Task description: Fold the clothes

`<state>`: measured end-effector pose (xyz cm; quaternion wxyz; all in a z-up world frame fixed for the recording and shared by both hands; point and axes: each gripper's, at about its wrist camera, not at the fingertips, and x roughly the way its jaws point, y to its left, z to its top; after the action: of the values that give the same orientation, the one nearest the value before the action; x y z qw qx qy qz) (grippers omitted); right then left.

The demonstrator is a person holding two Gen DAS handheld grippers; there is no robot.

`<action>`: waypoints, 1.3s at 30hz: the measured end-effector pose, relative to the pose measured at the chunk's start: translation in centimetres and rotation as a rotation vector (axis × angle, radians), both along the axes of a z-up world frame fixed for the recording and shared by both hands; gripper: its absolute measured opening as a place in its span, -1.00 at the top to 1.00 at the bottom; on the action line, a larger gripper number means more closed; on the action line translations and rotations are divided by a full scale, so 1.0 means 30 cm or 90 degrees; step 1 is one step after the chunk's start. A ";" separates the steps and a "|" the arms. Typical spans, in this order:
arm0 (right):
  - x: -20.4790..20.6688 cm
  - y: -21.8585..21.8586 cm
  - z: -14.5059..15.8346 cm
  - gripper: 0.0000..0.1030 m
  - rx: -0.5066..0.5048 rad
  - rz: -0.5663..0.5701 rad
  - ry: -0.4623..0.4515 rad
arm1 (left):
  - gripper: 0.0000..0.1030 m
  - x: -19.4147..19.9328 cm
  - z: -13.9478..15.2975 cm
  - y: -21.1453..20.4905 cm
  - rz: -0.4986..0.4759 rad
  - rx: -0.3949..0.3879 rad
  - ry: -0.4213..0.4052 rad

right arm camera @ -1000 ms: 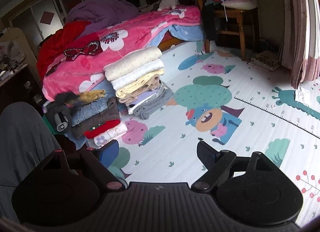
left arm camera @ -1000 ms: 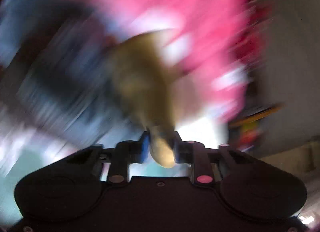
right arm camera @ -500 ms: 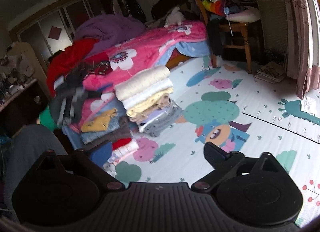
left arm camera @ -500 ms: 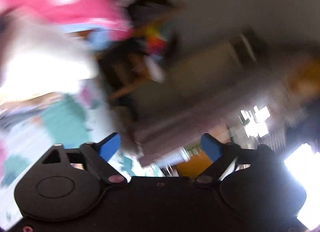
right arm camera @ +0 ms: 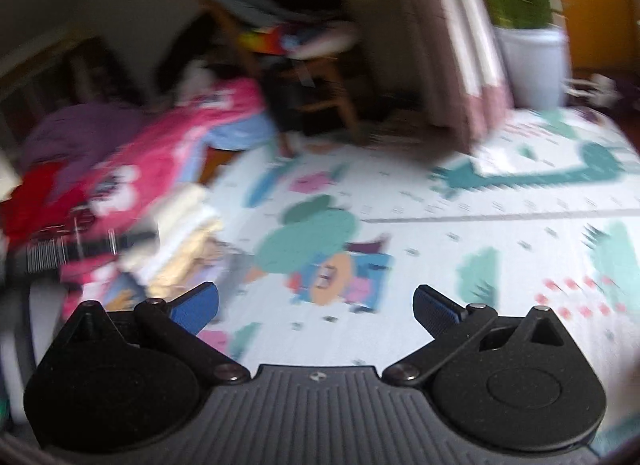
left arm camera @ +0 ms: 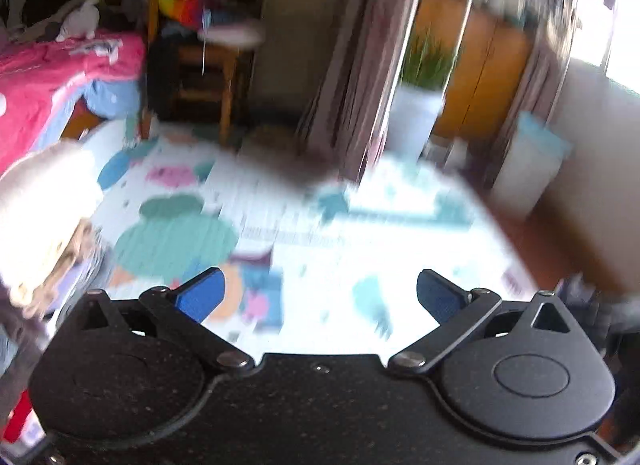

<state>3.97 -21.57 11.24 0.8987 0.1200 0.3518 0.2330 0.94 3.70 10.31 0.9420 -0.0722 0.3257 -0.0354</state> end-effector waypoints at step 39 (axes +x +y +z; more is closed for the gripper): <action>-0.027 0.051 -0.415 -1.00 -0.222 -0.134 0.193 | -1.00 0.057 -0.370 -0.158 0.002 0.112 0.255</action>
<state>3.16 -20.05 -1.21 0.8621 0.0324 0.5029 0.0535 2.65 -1.04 -0.78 0.8611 0.0037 0.5084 0.0099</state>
